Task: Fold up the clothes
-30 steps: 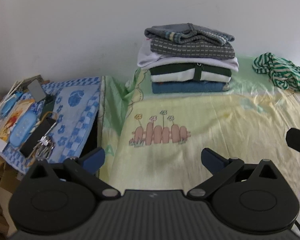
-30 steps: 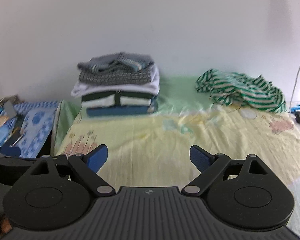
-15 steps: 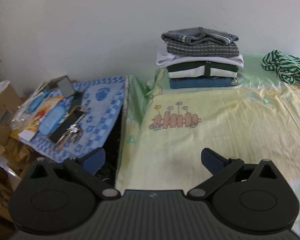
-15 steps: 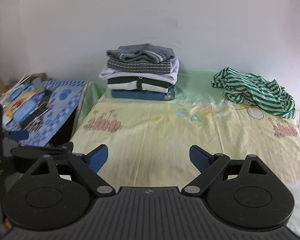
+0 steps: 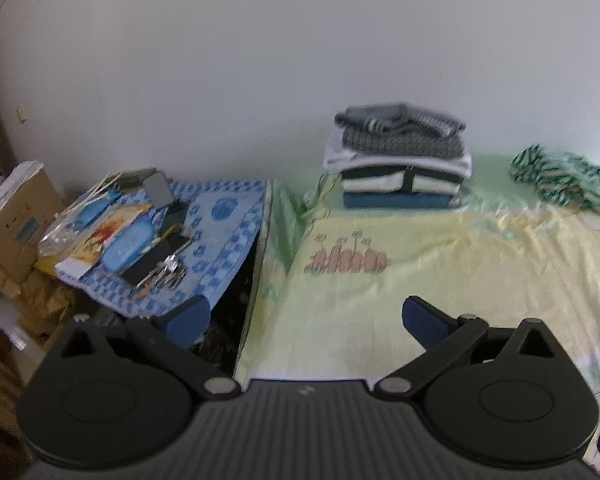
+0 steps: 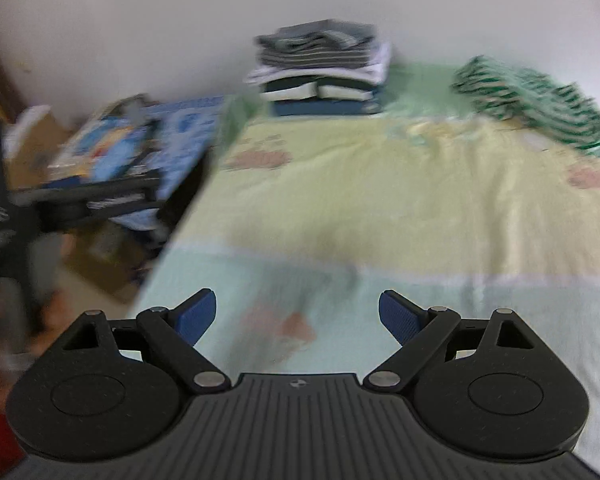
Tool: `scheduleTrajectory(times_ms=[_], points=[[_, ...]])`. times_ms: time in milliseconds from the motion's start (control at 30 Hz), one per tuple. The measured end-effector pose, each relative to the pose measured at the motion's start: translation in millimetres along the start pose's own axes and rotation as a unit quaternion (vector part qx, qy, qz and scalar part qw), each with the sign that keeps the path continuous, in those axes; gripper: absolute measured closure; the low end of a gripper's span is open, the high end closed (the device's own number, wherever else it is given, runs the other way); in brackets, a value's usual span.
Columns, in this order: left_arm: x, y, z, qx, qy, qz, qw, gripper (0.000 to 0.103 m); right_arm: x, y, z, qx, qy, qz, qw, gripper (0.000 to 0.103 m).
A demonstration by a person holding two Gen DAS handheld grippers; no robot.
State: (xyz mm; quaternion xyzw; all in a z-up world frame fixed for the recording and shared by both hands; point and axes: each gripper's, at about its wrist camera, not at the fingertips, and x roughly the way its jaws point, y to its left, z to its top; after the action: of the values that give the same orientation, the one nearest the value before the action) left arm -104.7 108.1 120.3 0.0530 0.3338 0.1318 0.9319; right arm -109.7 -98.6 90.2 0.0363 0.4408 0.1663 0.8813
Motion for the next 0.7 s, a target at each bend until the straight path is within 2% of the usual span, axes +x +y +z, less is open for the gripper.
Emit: scheduleTrajectory(times_ms=[200, 333, 500, 633, 700], points=[[17, -2, 0, -0.035, 0.020, -0.013, 0.9991, 0.001, 29, 0, 1, 0.031, -0.040, -0.039, 0.998, 0.013], [32, -1, 1, -0.052, 0.036, -0.008, 0.9980, 0.001, 42, -2, 8, 0.048, -0.069, -0.074, 0.994, 0.013], [47, 0, 3, -0.052, 0.047, -0.029, 0.9971, 0.001, 62, -3, 17, 0.066, -0.091, -0.098, 0.989, 0.013], [66, -2, 10, -0.032, 0.078, -0.052, 0.9951, 0.001, 79, 1, 28, 0.069, -0.100, -0.119, 0.985, 0.013], [73, -3, 13, -0.024, 0.076, -0.062, 0.9949, 0.001, 87, 6, 36, 0.067, -0.104, -0.130, 0.984, 0.013]])
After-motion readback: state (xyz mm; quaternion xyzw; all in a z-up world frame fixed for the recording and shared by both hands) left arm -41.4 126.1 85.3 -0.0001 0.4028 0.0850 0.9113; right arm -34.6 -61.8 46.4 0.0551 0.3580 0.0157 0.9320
